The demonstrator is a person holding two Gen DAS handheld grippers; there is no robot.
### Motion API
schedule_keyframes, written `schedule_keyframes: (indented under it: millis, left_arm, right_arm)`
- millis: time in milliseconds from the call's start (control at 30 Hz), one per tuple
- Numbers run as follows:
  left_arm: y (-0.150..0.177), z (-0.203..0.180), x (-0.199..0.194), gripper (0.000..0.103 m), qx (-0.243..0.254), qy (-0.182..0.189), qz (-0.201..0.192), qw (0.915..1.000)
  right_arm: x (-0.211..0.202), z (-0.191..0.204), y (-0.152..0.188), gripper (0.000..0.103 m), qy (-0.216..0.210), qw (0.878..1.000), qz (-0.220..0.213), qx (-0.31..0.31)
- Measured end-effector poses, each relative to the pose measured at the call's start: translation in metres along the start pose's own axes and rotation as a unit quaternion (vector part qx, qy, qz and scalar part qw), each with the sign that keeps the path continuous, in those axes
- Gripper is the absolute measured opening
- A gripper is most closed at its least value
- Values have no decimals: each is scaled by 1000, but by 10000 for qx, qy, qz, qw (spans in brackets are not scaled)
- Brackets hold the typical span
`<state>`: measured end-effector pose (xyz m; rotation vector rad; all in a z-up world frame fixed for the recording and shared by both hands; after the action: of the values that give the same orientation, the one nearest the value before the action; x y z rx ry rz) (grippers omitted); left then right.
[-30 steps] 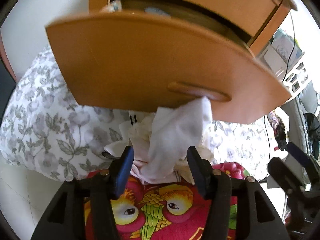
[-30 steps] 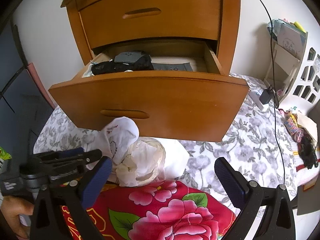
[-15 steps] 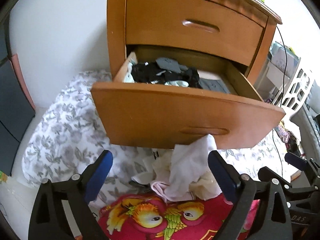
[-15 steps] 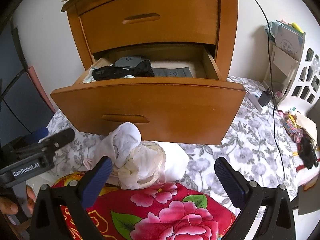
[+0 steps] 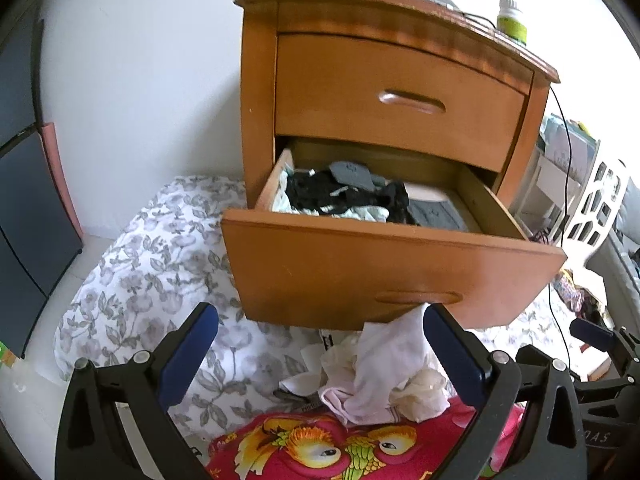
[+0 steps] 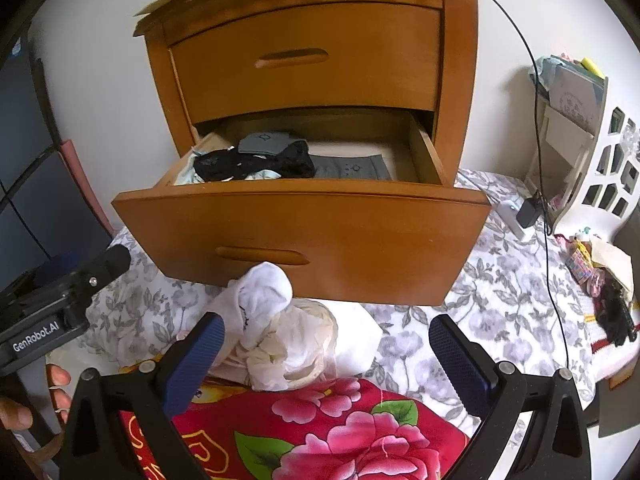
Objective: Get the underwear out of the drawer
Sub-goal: 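Withdraw the open left gripper up from the cloth pile, then reach the right gripper into the drawer and grasp the dark navy cloth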
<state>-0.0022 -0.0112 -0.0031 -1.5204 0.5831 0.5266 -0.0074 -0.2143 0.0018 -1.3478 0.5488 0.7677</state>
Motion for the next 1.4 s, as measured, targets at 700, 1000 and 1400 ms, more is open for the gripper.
schedule_keyframes:
  millis: [700, 1000, 1400]
  left_arm:
    - [3, 17, 4, 102, -184, 234, -262, 9992]
    - [-5, 19, 8, 102, -184, 346, -184, 9991]
    - [-13, 26, 17, 102, -168, 364, 75, 9992]
  right_arm:
    - [-10, 9, -34, 103, -95, 9994, -296, -133]
    - [-14, 5, -69, 103, -347, 9989, -287, -158]
    - [-36, -6, -164, 103, -166, 9977, -619, -219]
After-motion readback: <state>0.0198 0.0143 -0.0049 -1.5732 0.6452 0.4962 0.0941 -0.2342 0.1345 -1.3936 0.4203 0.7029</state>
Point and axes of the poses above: each gripper's, at about its wrist camera, not at the fingertips, and x roughly the way its jaws point, z to its left, y to its underside, the point moved 5 cm from there along x, roughly the way its jaws point, and after that the axes turned 5 degrees about -y, right-handed, at the moved point
